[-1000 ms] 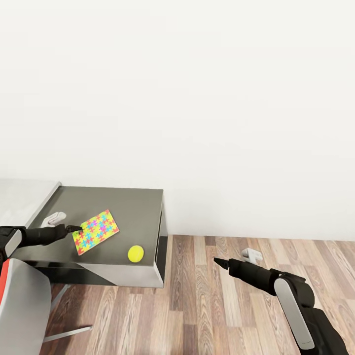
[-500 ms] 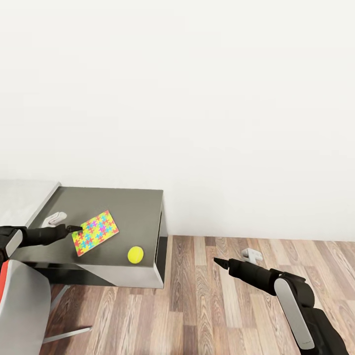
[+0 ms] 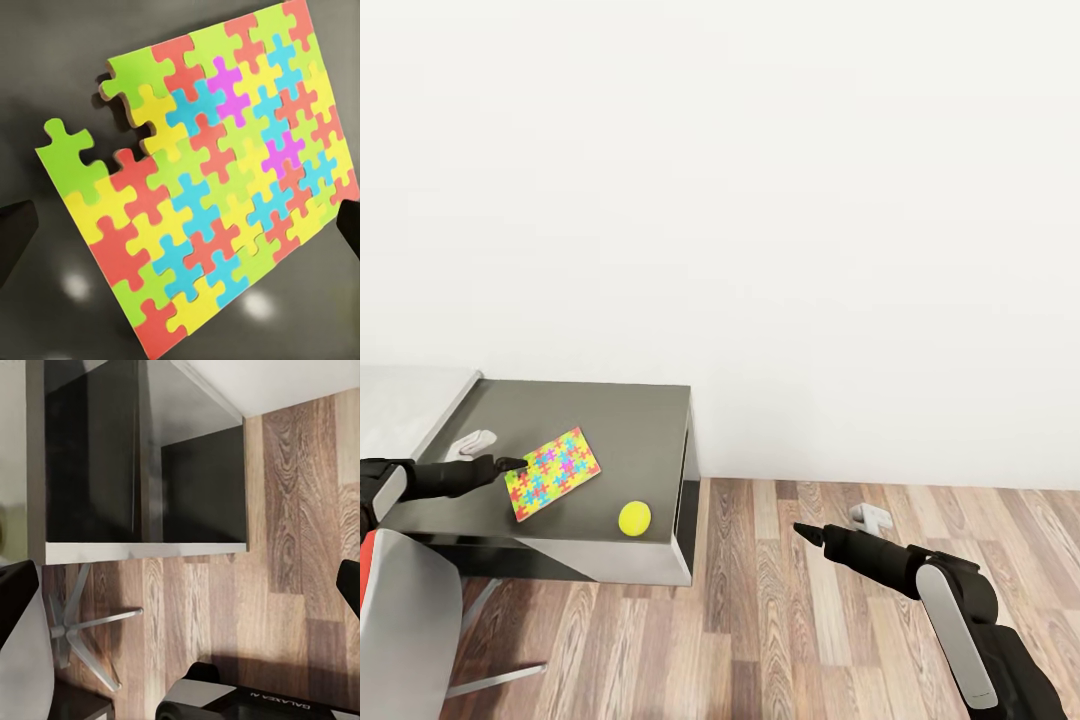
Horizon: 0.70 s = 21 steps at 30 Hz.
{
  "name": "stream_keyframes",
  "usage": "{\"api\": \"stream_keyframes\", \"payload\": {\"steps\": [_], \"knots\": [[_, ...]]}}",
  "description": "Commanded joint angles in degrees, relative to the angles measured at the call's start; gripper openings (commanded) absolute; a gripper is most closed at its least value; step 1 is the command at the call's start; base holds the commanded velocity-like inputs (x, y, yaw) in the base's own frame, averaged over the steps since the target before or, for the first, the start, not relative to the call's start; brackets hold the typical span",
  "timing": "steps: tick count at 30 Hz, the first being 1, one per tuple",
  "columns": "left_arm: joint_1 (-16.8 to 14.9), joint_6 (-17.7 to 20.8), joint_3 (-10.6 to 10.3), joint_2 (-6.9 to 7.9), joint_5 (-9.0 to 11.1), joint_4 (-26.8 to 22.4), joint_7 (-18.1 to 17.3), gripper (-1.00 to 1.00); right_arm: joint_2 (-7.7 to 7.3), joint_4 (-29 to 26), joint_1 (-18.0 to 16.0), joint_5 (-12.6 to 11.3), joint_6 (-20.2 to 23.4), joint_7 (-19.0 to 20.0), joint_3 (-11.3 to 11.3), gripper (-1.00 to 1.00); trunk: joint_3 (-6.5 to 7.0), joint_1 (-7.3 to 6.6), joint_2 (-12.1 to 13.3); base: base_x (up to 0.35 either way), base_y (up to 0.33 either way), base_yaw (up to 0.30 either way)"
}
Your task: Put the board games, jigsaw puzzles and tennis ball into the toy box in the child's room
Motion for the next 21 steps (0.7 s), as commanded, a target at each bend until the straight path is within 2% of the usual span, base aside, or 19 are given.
{"api": "stream_keyframes", "payload": {"steps": [1, 21], "knots": [[0.0, 0.5, 0.1, -0.05, 0.3, 0.0, 0.0, 1.0, 0.01, 0.0, 0.0, 0.5, 0.3, 0.6, -0.1, 1.0, -0.11, 0.03, -0.1, 0.0, 0.0, 0.0], [0.0, 0.5, 0.1, -0.51, 0.3, 0.0, 0.0, 1.0, 0.01, 0.0, 0.0, 0.5, 0.3, 0.6, -0.1, 1.0, -1.57, 0.03, -0.1, 0.0, 0.0, 0.04]]}}
